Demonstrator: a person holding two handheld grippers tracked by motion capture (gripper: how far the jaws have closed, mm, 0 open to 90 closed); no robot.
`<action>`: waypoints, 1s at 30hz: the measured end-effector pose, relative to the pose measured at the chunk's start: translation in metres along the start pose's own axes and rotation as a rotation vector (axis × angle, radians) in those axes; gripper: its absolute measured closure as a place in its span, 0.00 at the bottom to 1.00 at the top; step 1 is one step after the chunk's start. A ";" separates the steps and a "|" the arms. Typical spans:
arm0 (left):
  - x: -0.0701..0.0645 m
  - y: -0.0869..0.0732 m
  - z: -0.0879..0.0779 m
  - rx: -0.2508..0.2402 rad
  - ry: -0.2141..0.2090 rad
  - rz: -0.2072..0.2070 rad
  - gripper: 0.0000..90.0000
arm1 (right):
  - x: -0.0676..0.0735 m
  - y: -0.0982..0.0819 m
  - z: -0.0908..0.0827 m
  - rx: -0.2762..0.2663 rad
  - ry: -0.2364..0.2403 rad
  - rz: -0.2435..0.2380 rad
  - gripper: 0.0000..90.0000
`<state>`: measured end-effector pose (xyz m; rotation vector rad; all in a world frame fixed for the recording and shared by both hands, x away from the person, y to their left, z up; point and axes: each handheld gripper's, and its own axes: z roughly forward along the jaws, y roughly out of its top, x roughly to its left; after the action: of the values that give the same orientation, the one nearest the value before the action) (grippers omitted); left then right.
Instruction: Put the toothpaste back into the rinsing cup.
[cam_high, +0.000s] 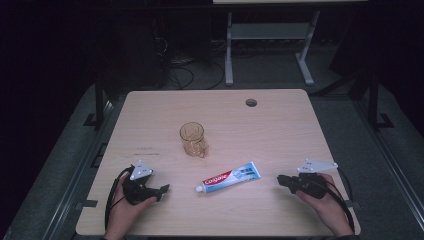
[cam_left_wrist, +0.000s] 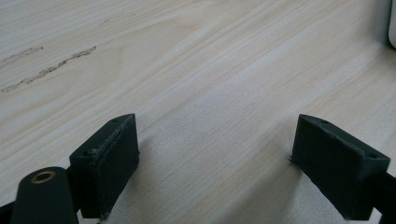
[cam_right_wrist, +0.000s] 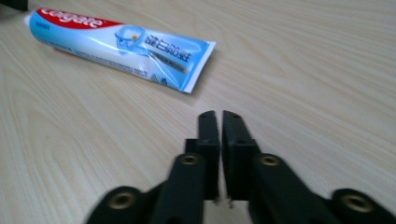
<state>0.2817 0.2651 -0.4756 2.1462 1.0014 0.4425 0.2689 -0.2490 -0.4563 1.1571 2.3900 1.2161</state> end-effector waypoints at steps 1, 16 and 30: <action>0.000 0.000 0.000 0.002 0.000 0.003 0.15 | 0.001 0.004 0.001 -0.006 0.015 0.001 1.00; 0.000 0.000 0.000 0.000 0.000 0.000 0.15 | 0.017 0.035 0.019 -0.015 0.090 -0.022 1.00; 0.000 0.000 0.000 0.001 0.000 0.000 0.15 | 0.026 0.040 0.054 0.065 0.106 -0.049 1.00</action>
<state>0.2816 0.2651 -0.4755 2.1473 1.0017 0.4416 0.3004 -0.1843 -0.4565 1.0701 2.5369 1.2217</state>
